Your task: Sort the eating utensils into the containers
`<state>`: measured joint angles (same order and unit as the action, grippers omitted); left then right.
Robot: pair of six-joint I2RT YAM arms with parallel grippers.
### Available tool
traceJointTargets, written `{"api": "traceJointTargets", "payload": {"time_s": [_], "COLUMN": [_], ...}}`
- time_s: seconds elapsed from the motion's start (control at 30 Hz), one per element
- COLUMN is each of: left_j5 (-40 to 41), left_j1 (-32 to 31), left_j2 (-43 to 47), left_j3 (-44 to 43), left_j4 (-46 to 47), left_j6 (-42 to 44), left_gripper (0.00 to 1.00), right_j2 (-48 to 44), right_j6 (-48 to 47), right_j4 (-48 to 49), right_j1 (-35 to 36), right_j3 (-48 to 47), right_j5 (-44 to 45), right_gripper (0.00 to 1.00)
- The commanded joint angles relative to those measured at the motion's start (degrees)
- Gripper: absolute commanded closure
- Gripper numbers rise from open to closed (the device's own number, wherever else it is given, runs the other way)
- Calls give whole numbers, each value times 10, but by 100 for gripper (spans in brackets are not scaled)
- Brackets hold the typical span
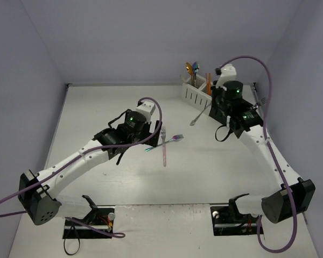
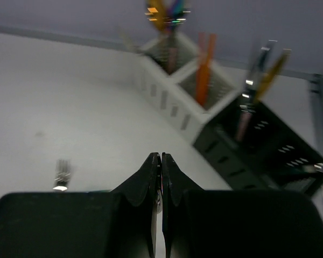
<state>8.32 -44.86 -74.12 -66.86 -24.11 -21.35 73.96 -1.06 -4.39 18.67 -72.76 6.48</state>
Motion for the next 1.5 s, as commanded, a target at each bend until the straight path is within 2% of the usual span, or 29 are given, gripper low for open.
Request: {"api": "traceJointTargets", "payload": {"time_s": [0.0,0.1,0.3,0.7,1.0,1.07,1.13,1.2,1.37,1.47], "left_j5": [20,9,-2,-45,-67,-73,-76,-79,-79,-50], "left_j1": [39,67,101,103,103,103,102,101,83,53], "left_j2": [27,42,61,61,50,41,31,19,-23,-48], "left_j3": [38,71,112,128,115,103,92,87,65,40], "left_j4": [-17,-27,-40,-48,-39,-36,-34,-33,-19,-20], "left_j6": [-23,-24,-23,-59,-85,-99,-116,-130,-172,-190], "left_gripper": [3,3,3,3,3,3,3,3,3,3], "right_j2": [0,19,79,204,231,230,227,220,168,123], "right_j6": [-67,-68,-67,-80,-97,-99,-97,-93,-70,-39], "right_j4": [42,76,110,154,156,156,155,155,146,133], "right_j1": [-98,-195,-275,-311,-311,-311,-311,-311,-311,-309], "right_j3": [-48,-62,-103,-156,-113,-106,-99,-95,-83,-76], "right_j5": [85,82,76,29,-57,-70,-78,-81,-75,-74], "right_gripper": [100,100,100,100,99,89,75,66,33,21]}}
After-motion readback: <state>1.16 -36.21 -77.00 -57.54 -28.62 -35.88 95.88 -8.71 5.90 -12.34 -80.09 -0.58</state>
